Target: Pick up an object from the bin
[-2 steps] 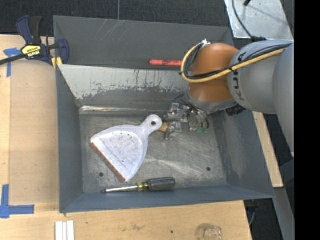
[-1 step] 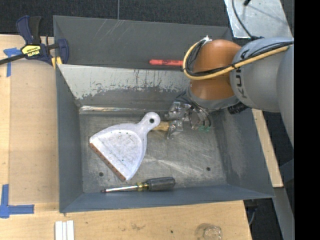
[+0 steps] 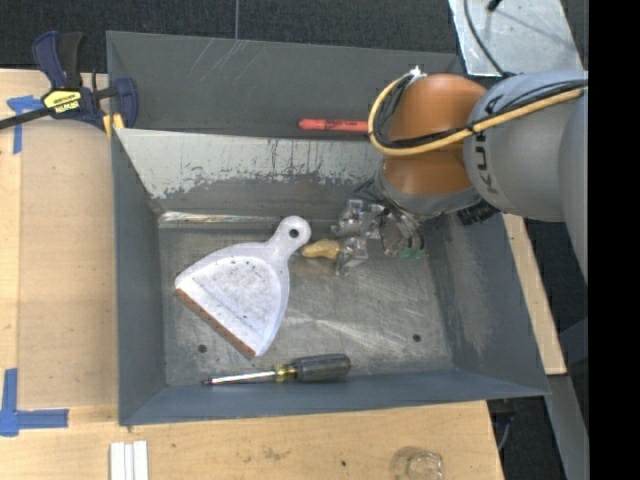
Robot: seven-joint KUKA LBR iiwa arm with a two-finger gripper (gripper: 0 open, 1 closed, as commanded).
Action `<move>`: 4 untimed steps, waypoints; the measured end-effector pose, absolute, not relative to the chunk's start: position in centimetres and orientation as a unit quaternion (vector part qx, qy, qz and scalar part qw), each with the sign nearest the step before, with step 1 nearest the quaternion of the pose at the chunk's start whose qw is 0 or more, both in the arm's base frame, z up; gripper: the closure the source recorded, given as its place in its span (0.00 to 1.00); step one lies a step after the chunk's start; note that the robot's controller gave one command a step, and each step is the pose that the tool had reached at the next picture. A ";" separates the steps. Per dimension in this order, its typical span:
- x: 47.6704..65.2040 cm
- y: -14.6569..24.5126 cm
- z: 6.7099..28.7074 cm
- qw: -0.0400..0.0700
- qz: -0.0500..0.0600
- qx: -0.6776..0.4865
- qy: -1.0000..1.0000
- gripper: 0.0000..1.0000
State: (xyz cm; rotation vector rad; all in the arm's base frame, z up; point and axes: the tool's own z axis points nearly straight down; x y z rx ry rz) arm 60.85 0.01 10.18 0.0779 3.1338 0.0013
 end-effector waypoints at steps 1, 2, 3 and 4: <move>60.8 0.0 10.8 0.003 0.000 0.025 1.000 1.00; 60.8 0.0 11.6 0.001 0.000 0.025 1.000 1.00; 60.8 0.0 12.7 0.002 0.001 0.025 1.000 1.00; 60.9 0.0 13.6 0.003 0.001 0.025 1.000 1.00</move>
Offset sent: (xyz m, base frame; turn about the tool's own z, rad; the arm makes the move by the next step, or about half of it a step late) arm -0.0002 -0.0001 0.0432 0.0000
